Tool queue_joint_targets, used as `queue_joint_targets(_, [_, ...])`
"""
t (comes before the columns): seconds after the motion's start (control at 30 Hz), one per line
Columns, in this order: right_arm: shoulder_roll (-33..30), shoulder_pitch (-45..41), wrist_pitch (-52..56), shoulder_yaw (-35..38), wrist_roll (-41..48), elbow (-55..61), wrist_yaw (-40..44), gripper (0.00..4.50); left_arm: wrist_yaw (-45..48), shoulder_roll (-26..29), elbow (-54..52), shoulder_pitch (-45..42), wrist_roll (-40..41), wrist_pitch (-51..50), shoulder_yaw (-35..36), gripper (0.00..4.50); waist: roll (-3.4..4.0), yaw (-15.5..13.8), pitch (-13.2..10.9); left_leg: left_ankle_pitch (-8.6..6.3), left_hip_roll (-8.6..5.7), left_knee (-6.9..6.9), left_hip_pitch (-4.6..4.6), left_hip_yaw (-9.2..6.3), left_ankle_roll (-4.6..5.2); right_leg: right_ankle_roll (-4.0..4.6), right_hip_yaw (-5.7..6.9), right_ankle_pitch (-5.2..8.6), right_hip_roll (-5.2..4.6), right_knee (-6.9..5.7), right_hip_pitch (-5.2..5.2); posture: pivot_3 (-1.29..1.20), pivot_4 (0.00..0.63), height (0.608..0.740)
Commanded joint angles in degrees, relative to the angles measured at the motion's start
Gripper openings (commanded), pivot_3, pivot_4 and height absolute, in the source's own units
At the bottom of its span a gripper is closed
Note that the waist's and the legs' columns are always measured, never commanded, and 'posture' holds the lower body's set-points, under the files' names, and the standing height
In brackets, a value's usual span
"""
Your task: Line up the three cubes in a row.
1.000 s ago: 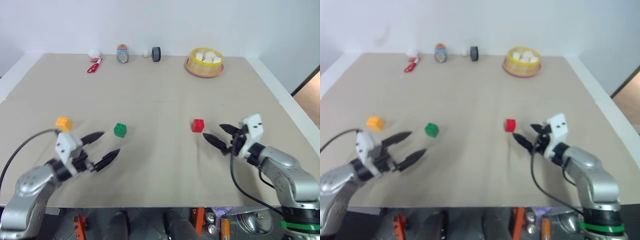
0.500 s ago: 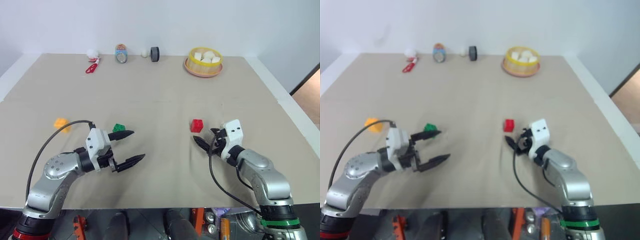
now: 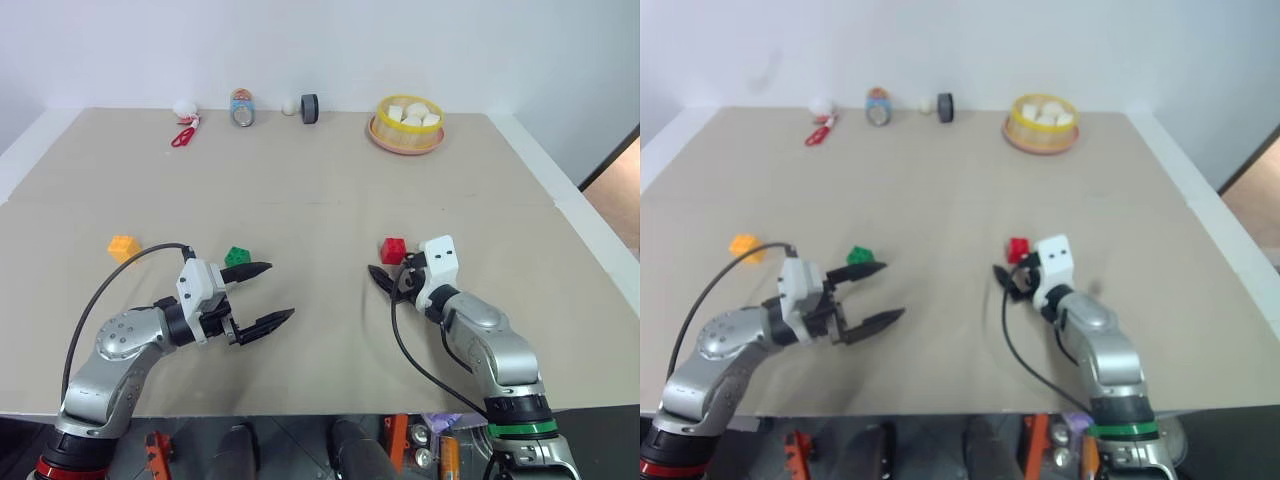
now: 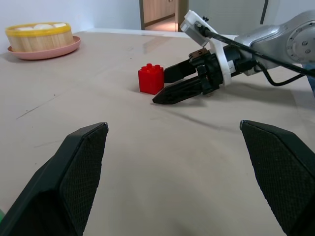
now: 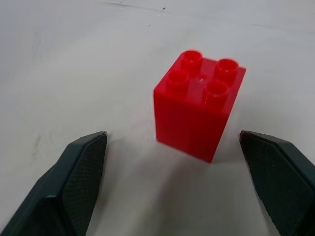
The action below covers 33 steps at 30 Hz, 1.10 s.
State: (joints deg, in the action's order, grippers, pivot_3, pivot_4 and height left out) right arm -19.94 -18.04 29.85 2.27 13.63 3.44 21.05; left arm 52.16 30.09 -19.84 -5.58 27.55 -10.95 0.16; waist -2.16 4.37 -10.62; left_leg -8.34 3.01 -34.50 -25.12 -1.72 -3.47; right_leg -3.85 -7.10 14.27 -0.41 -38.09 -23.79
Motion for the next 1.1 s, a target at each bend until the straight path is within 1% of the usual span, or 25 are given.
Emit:
queue_joint_targets(0.03, [0.51, -1.79, -0.80, 1.05, -0.48, -0.45, -1.14, 4.50, -0.49, -0.09, -2.22, 0.25, -0.06, 1.56, 0.72, 4.44, 0.00, -0.01, 0.00, 0.01, 0.00, 0.00, 0.00, 0.00, 0.01, 0.00, 0.00, 0.00, 0.00, 0.00, 0.00, 0.00, 0.150, 0.740])
queue_joint_targets(0.1, [0.67, -2.21, -0.88, 1.15, -0.63, -0.98, -1.27, 4.50, -0.62, -0.11, -2.43, 0.37, 0.17, 1.60, 0.90, 4.44, 0.00, -0.02, 0.00, 0.01, 0.00, 0.00, 0.00, 0.00, 0.02, 0.00, 0.00, -0.01, 0.00, 0.00, 0.01, 0.00, 0.150, 0.740])
queue_joint_targets(0.17, [0.71, -2.41, -1.33, 1.16, -0.75, -1.49, -1.36, 3.96, -0.72, -0.25, -2.48, 0.03, 0.32, 1.71, 0.91, 4.50, 0.00, -0.02, 0.00, 0.01, 0.00, 0.00, 0.00, 0.00, 0.02, 0.00, 0.00, -0.01, 0.00, 0.00, 0.01, 0.00, 0.150, 0.740])
queue_joint_targets(0.2, [0.70, -2.46, -1.52, 1.11, -0.85, -1.72, -1.40, 3.79, -0.66, -0.29, -2.44, -0.13, 0.32, 1.79, 0.85, 4.50, 0.00, -0.02, 0.00, 0.01, 0.00, 0.00, 0.00, 0.00, 0.02, 0.00, 0.00, -0.01, 0.00, 0.00, 0.02, 0.00, 0.150, 0.740])
queue_joint_targets(0.23, [0.70, -2.52, -1.66, 1.12, -0.90, -1.95, -1.38, 3.28, -0.67, -0.37, -2.38, -0.30, 0.22, 1.90, 0.73, 4.50, 0.00, -0.01, 0.00, 0.02, 0.00, 0.00, 0.00, 0.00, 0.02, 0.00, 0.00, -0.01, 0.00, 0.00, 0.02, 0.00, 0.150, 0.740])
queue_joint_targets(0.27, [0.68, -2.56, -1.78, 1.11, -0.97, -2.13, -1.32, 2.92, -0.72, -0.48, -2.28, -0.46, 0.16, 1.99, 0.66, 4.50, 0.00, -0.01, 0.00, 0.02, 0.00, 0.00, 0.01, 0.00, 0.02, 0.00, 0.00, -0.01, 0.00, 0.00, 0.02, 0.00, 0.150, 0.740])
queue_joint_targets(0.33, [0.53, -2.72, -2.03, 1.08, -1.25, -2.53, -1.20, 2.32, -0.80, -0.69, -2.14, -0.65, 0.25, 2.21, 0.52, 4.50, 0.00, 0.00, 0.00, 0.02, 0.02, 0.00, 0.02, -0.01, 0.02, 0.00, 0.00, -0.02, 0.02, 0.00, 0.01, 0.00, 0.150, 0.740])
queue_joint_targets(0.37, [0.54, -2.77, -2.17, 1.15, -1.25, -2.65, -1.15, 1.91, -0.76, -0.77, -2.09, -0.70, 0.32, 2.33, 0.48, 4.50, 0.00, 0.00, 0.00, 0.02, 0.02, 0.01, 0.02, -0.01, 0.02, 0.01, 0.01, -0.02, 0.02, 0.00, 0.01, 0.00, 0.150, 0.740])
queue_joint_targets(0.43, [0.49, -3.03, -2.23, 1.36, -1.17, -2.90, -1.08, 1.25, -0.67, -0.89, -1.97, -0.90, 0.38, 2.39, 0.38, 4.50, 0.00, 0.00, 0.00, 0.02, 0.02, 0.01, 0.01, 0.00, 0.02, 0.00, 0.00, -0.01, 0.02, 0.00, 0.01, 0.00, 0.150, 0.740])
queue_joint_targets(0.47, [0.44, -3.10, -2.25, 1.43, -1.15, -2.98, -1.02, 1.17, -0.49, -0.91, -1.87, -0.97, 0.42, 2.42, 0.32, 4.50, 0.01, 0.00, 0.00, 0.02, 0.02, 0.01, 0.01, 0.00, 0.02, 0.00, 0.00, -0.01, 0.02, 0.00, 0.02, 0.00, 0.150, 0.740])
queue_joint_targets(0.57, [-0.07, -3.11, -2.27, 1.22, -1.53, -3.10, -0.72, 1.17, 0.06, -0.97, -1.48, -1.22, 1.23, 2.18, 0.66, 4.50, 0.00, 0.00, 0.00, 0.02, 0.01, 0.00, 0.01, 0.00, 0.02, 0.00, 0.00, -0.02, 0.02, 0.00, 0.02, 0.00, 0.150, 0.740])
queue_joint_targets(0.7, [-1.90, -2.96, -3.00, 0.28, -1.74, -3.13, 2.36, 1.17, 2.03, 0.02, -0.72, -1.67, 2.85, 1.95, 1.68, 4.50, 0.00, -0.01, 0.00, 0.02, 0.01, 0.00, 0.01, 0.00, 0.03, 0.00, 0.00, -0.02, 0.02, 0.00, 0.03, 0.00, 0.150, 0.740])
queue_joint_targets(0.77, [-3.31, -3.17, -4.06, 0.38, -1.01, -3.27, 5.34, 1.17, 3.56, 0.68, -0.26, -2.05, 3.25, 2.34, 1.75, 4.50, 0.01, -0.01, 0.00, 0.02, 0.01, 0.00, 0.01, 0.00, 0.03, -0.01, 0.00, -0.02, 0.02, 0.00, 0.03, 0.00, 0.150, 0.740])
queue_joint_targets(0.93, [-13.52, -5.90, -14.46, -1.92, 1.24, -6.12, 27.09, 1.17, 10.84, 3.40, 3.22, -4.78, 3.77, 4.31, 1.43, 4.50, 0.05, -0.01, -0.03, 0.02, -0.01, -0.01, 0.00, 0.02, 0.03, -0.02, -0.02, -0.01, 0.01, 0.00, 0.03, 0.00, 0.150, 0.740])
queue_joint_targets(1.0, [-16.14, -6.29, -17.68, -3.63, 1.70, -6.92, 33.83, 1.17, 12.44, 3.78, 4.79, -5.04, 3.31, 5.94, 1.67, 4.50, 0.05, 0.00, -0.02, 0.02, -0.01, -0.02, 0.04, 0.02, 0.03, -0.02, 0.00, -0.01, 0.02, 0.01, 0.05, 0.00, 0.150, 0.740])
queue_joint_targets(1.1, [-17.90, -6.79, -19.53, -5.42, 2.97, -6.83, 41.15, 1.17, 13.31, 3.66, 6.34, -5.35, 4.00, 6.52, 2.66, 4.50, 0.04, 0.10, -0.02, 0.01, 0.06, 0.02, 0.12, -0.02, 0.04, 0.03, 0.03, 0.03, 0.08, 0.00, 0.12, 0.00, 0.150, 0.740])
